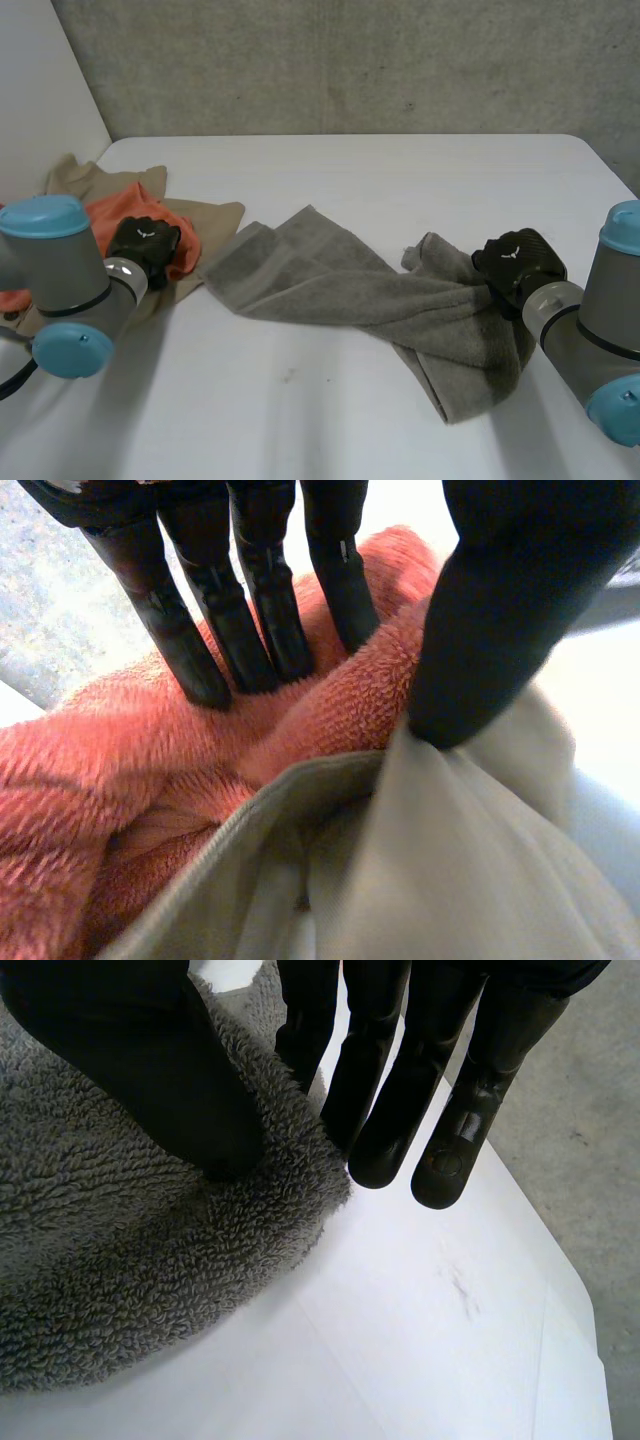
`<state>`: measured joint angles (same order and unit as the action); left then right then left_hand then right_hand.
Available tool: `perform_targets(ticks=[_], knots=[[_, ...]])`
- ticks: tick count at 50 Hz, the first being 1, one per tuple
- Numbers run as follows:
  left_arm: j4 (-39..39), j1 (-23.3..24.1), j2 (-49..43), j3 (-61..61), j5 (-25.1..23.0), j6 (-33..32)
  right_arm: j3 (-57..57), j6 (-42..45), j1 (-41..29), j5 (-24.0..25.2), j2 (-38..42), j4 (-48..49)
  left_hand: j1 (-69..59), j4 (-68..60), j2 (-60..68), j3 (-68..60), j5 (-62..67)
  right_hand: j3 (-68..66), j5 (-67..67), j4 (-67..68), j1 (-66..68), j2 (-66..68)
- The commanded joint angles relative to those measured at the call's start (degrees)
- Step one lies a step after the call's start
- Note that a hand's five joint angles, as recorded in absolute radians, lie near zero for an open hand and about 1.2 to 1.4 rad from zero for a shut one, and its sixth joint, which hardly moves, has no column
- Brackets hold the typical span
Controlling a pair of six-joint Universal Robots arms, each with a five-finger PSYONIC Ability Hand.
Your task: Fold the laundry.
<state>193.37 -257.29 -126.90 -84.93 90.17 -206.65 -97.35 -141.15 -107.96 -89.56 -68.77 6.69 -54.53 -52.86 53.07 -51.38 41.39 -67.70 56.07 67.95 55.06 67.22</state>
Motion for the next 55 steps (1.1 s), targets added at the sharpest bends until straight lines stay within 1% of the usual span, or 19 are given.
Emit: perform_targets(ticks=[1, 5, 9, 10, 12, 14, 17, 20, 24, 32, 34, 37, 38, 41, 42, 43, 46, 49, 55], knots=[[-0.4, -0.3, -2.2, 2.6, 0.0, -0.1, -0.6, 0.0, 0.4, 0.1, -0.7, -0.1, -25.5, -27.1, 26.9, -28.6, 28.6, -12.3, 13.9, 12.0, 24.9, 12.8], [-0.3, -0.8, -2.2, 4.2, 0.0, -0.9, -0.7, 0.0, 0.4, 0.2, -1.3, -0.2, -25.5, -27.1, 26.9, -28.6, 28.6, -12.3, 13.9, 12.0, 24.9, 12.8], [0.3, -3.2, -2.0, 5.3, 0.0, -5.4, -0.7, -0.1, 0.4, 0.2, -2.0, -0.2, -25.5, -27.1, 26.9, -28.6, 28.6, -12.3, 13.9, 12.0, 24.9, 12.8], [0.3, -4.7, -1.9, 5.7, -0.1, -7.8, -0.7, -0.1, 0.4, 0.2, -2.0, -0.2, -25.5, -27.1, 26.9, -28.6, 28.6, -12.3, 13.9, 12.0, 24.9, 12.8], [1.0, -6.3, -1.7, 6.5, 0.1, -10.1, -0.7, -0.1, 0.4, 0.3, -2.2, -0.2, -25.5, -27.1, 26.9, -28.6, 28.6, -12.3, 13.9, 12.0, 24.9, 12.8], [2.4, -8.3, -1.5, 7.8, 1.6, -13.1, -0.7, -0.1, 0.3, 0.3, -2.3, -0.2, -25.5, -27.1, 26.9, -28.6, 28.6, -12.3, 13.9, 12.0, 24.9, 12.8], [3.2, -10.2, -1.3, 8.9, 4.1, -15.3, -0.7, -0.1, 0.4, 0.3, -2.5, -0.2, -25.5, -27.1, 26.9, -28.6, 28.6, -12.3, 13.9, 12.0, 24.9, 12.8], [3.4, -10.9, 0.4, 9.6, 5.5, -15.5, -0.7, -0.1, 0.3, 0.3, -2.6, -0.2, -25.5, -27.1, 26.9, -28.6, 28.6, -12.3, 13.9, 12.0, 24.9, 12.8], [4.3, -11.9, 3.5, 10.2, 5.7, -15.2, -0.7, -0.1, 0.3, 0.4, -2.7, -0.2, -25.5, -27.1, 26.9, -28.6, 28.6, -12.3, 13.9, 12.0, 24.9, 12.8], [10.4, -13.1, 6.4, 9.1, 6.2, -17.2, -0.7, -0.1, 0.3, 0.4, -3.0, -0.2, -25.5, -27.1, 26.9, -28.6, 28.6, -12.3, 13.9, 12.0, 24.9, 12.8], [10.6, -13.0, 6.0, 9.0, 6.2, -18.7, -0.7, -0.2, 0.3, 0.4, -3.0, -0.2, -25.5, -27.1, 26.9, -28.6, 28.6, -12.3, 13.9, 12.0, 24.9, 12.8], [11.2, -13.0, 4.6, 8.0, 6.3, -23.0, -0.7, -0.1, 0.3, 0.4, -3.0, -0.2, -25.5, -27.1, 26.9, -28.6, 28.6, -12.3, 13.9, 12.0, 24.9, 12.8], [11.4, -13.0, 3.4, 7.7, 6.6, -25.4, -0.7, -0.2, 0.3, 0.4, -3.1, -0.2, -25.5, -27.1, 26.9, -28.6, 28.6, -12.3, 13.9, 12.0, 24.9, 12.8], [11.5, -13.0, 2.7, 7.4, 7.6, -28.7, -0.7, -0.2, 0.3, 0.4, -3.2, -0.2, -25.5, -27.1, 26.9, -28.6, 28.6, -12.3, 13.9, 12.0, 24.9, 12.8], [11.6, -12.3, 2.4, 7.0, 8.0, -29.9, -0.7, -0.2, 0.3, 0.4, -3.2, -0.2, -22.2, -23.8, 23.6, -25.3, 25.3, -12.3, 13.9, 12.0, 24.9, 12.8], [11.5, -12.3, 2.8, 6.5, 8.1, -30.0, -0.7, -0.2, 0.3, 0.4, -3.2, -0.2, -9.0, -10.6, 10.4, -12.1, 12.1, -12.3, 13.9, 12.0, 24.9, 12.8], [11.1, -11.4, 3.1, 5.8, 8.0, -28.0, -0.7, -0.2, 0.3, 0.4, -3.2, -0.1, 44.5, 42.9, -43.1, 41.4, -41.4, -12.3, 13.9, 12.0, 24.9, 12.8], [10.9, -10.2, 3.6, 6.0, 8.0, -25.3, -0.7, -0.3, 0.3, 0.4, -3.3, -0.2, 44.5, 42.9, -43.1, 41.4, -41.4, -12.3, 13.9, 12.0, 24.9, 12.8], [9.8, -7.4, 8.1, 4.1, 7.6, -19.8, -0.7, -0.9, 0.4, 0.4, -4.0, -0.2, 44.5, 42.9, -43.1, 41.4, -41.4, -12.3, 13.9, 12.0, 24.9, 12.8]])
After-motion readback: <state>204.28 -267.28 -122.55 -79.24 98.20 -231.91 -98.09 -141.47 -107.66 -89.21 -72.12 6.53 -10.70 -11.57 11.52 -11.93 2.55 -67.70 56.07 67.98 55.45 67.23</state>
